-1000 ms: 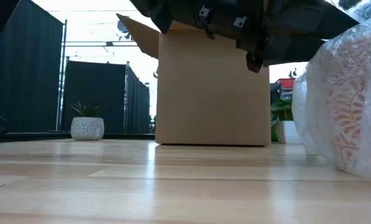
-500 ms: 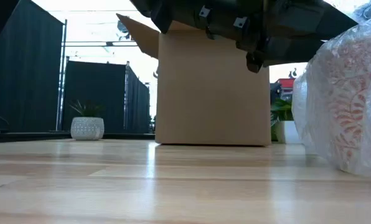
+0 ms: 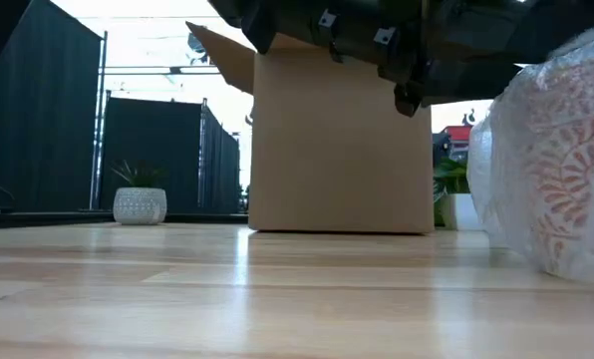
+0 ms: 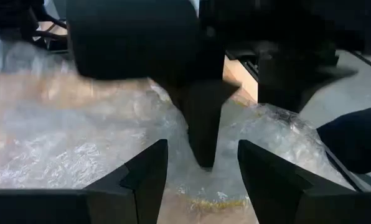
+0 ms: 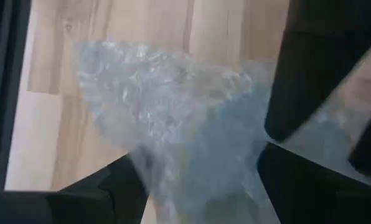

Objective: Wrap mug
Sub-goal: Wrap the orange mug with the bubble wrap

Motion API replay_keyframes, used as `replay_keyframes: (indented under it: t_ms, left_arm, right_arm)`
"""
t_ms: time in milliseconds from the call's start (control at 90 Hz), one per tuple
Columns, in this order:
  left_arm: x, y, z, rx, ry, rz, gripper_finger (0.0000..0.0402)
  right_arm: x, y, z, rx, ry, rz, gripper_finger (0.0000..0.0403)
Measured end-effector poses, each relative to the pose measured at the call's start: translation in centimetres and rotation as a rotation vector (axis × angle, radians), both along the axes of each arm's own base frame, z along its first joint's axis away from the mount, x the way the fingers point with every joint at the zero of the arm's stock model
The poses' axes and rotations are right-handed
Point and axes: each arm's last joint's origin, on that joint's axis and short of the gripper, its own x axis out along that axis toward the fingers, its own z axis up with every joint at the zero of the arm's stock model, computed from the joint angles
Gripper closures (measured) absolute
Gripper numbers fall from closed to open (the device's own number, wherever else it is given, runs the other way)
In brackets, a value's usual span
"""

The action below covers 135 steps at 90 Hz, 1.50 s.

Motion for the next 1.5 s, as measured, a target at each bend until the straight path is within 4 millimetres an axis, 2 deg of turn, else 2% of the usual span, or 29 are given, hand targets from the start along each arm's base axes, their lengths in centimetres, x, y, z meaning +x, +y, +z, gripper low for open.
replay_keyframes:
  t_ms: [133, 300, 622, 878, 1067, 1344, 1500]
  left_arm:
    - [0.0, -0.1, 0.0, 0.001, 0.004, -0.002, 0.0219]
    - [-0.1, -0.3, 0.0, 0.002, 0.003, -0.004, 0.0219]
    - [-0.2, -0.3, -0.2, 0.016, 0.021, 0.01, 0.0219]
    - [0.4, -0.5, -1.5, 0.018, -0.004, 0.02, 0.0219]
    - [0.4, -0.4, -1.6, 0.028, 0.003, 0.038, 0.0219]
    - [0.4, -0.3, -1.7, 0.032, 0.009, 0.047, 0.0219]
    - [0.4, -0.3, -1.8, 0.031, 0.007, 0.047, 0.0219]
  right_arm:
    - [0.4, 0.4, -2.0, -0.039, 0.056, 0.018, 0.0145]
    - [0.5, 0.5, -2.4, -0.053, 0.062, 0.016, 0.0145]
    - [0.5, 0.0, -0.7, -0.004, 0.005, -0.003, 0.0145]
    - [0.8, -0.2, -0.5, -0.002, -0.016, -0.001, 0.0145]
    - [0.8, -0.2, -0.2, 0.003, -0.017, -0.001, 0.0145]
    - [1.0, 0.0, 3.1, -0.036, 0.022, 0.035, 0.0145]
    - [0.7, 0.4, 4.1, -0.046, 0.016, 0.049, 0.0145]
